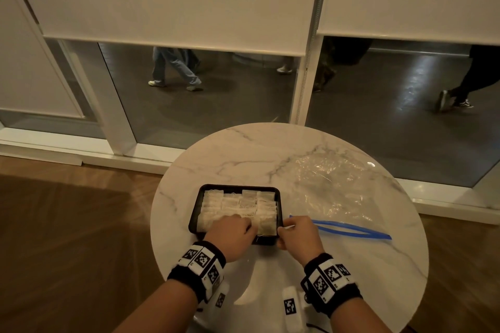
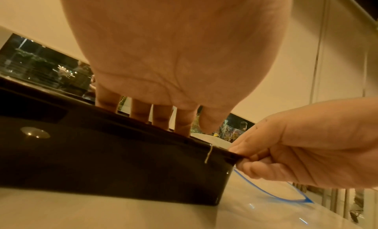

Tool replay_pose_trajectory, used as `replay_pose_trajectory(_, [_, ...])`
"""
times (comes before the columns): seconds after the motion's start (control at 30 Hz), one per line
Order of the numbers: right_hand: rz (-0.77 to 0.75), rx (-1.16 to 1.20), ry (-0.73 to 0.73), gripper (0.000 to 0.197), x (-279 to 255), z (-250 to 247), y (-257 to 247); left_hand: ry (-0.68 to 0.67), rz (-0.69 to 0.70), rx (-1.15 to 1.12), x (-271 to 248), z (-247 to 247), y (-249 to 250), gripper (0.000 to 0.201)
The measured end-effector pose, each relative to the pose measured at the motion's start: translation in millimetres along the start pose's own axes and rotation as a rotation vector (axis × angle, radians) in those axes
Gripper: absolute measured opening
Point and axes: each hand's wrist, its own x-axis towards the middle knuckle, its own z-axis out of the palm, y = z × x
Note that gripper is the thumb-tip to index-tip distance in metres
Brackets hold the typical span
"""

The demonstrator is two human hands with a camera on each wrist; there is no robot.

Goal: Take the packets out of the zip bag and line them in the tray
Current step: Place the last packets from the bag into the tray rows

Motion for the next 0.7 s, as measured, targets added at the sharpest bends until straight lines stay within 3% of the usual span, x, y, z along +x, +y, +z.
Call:
replay_pose_trajectory(0.1, [-0.007, -0.022, 0.005, 0.013, 0, 1, 0, -0.06, -0.001, 0.032, 2, 3, 6, 0.044])
replay_pose_trajectory(0.2, [-0.01, -0.031, 0.006, 0.015, 0, 1, 0, -0.036, -0.041, 0.035, 3, 6, 10, 0.04])
replay_pose_trajectory(0.37, [-0.037, -0.075, 0.021, 0.014, 1, 1, 1, -0.024, 0.035, 0.042, 10, 11, 24, 0.055])
replay_pose_trajectory(0.5, [-0.036, -0.056, 0.005, 0.014, 4, 3, 3, -0.09, 0.061, 0.088, 8, 14, 32, 0.05])
replay_pose_trajectory(0.6, [-0.056, -0.06, 0.005, 0.015, 5, 4, 6, -0.069, 0.074, 0.096, 7, 18, 32, 0.053])
replay_pose_trajectory(0.7, [-0.064, -0.047, 0.008, 0.014, 3, 2, 7, 0.014, 0.089, 0.015, 2, 16, 24, 0.045])
